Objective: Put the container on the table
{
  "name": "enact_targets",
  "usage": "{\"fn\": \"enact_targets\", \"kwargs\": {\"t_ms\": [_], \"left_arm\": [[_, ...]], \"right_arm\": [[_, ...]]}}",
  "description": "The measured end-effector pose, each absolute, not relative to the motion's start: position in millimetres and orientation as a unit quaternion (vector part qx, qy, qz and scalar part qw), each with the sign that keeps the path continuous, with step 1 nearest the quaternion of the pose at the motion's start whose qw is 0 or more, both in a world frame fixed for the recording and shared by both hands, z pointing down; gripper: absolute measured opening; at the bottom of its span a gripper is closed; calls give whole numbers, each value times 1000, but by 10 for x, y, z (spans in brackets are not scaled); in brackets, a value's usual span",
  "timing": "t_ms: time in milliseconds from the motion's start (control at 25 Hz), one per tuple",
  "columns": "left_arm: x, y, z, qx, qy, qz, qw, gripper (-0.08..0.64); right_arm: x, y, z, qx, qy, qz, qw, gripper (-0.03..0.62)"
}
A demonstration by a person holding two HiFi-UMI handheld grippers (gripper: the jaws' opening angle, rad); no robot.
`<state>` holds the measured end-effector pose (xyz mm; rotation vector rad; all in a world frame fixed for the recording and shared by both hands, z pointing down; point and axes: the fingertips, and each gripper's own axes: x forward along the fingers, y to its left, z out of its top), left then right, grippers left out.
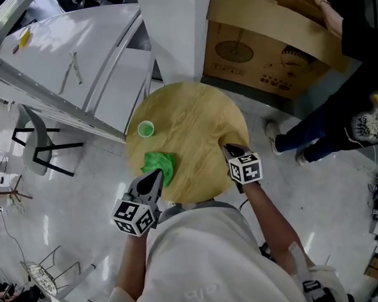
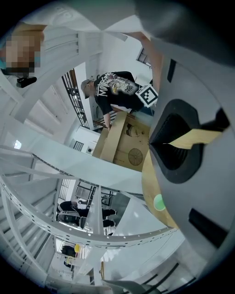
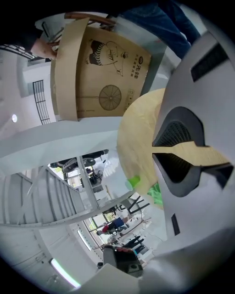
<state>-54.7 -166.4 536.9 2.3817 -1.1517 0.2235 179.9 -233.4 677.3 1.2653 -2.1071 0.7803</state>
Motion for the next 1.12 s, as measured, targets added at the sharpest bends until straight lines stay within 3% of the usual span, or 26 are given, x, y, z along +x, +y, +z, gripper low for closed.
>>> {"fn": "enact_targets", "kwargs": {"t_ms": [640,1120], "left_arm": [[-354,-2031,4865,923,-341,55,169,17],[-46,-1989,4551,954,-264,41,134,17]], "right_arm": [[1510,-1954,5230,506,-825,201,151,48],[1580,-1524,4663,547,-819,138,102,48]]}}
